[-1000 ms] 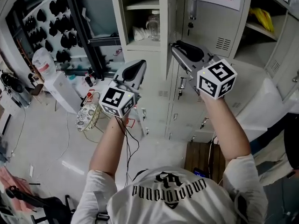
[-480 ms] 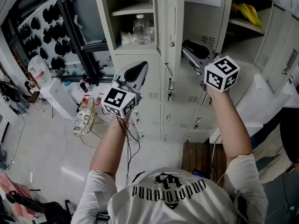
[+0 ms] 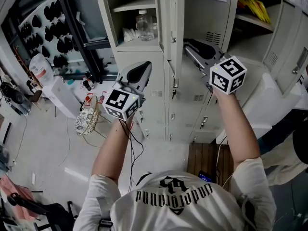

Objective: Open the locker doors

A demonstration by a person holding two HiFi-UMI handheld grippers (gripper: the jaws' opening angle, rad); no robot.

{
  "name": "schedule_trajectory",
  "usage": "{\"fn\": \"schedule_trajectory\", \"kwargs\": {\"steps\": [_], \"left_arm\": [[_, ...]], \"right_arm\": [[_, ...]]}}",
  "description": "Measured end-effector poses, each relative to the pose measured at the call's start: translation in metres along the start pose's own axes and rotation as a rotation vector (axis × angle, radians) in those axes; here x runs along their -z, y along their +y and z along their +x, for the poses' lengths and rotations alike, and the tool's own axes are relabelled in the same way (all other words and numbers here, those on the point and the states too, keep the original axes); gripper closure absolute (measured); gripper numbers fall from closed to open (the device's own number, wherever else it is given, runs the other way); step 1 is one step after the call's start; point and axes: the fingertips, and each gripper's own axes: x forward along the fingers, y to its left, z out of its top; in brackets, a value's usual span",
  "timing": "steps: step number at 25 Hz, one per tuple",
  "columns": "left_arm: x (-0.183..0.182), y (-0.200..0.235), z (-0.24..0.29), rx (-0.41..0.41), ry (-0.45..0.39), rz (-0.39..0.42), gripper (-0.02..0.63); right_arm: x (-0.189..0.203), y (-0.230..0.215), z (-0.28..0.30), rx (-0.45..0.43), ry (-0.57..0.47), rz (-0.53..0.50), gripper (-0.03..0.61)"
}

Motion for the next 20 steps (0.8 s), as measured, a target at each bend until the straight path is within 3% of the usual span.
{"fn": "schedule_trajectory", "kwargs": {"steps": [11, 20], "left_arm": [[0.036, -0.035, -0.037, 0.012, 0.077, -0.045, 0.606], [0.079, -0.077, -0.074, 0.101, 0.080, -0.107, 0.606]], "right_arm": [[0.068, 0.031, -0.047, 0.045, 0.069, 0.037, 0.485], [0.143, 0.096, -0.078, 0.106, 0.157, 0.043, 0.529]]}}
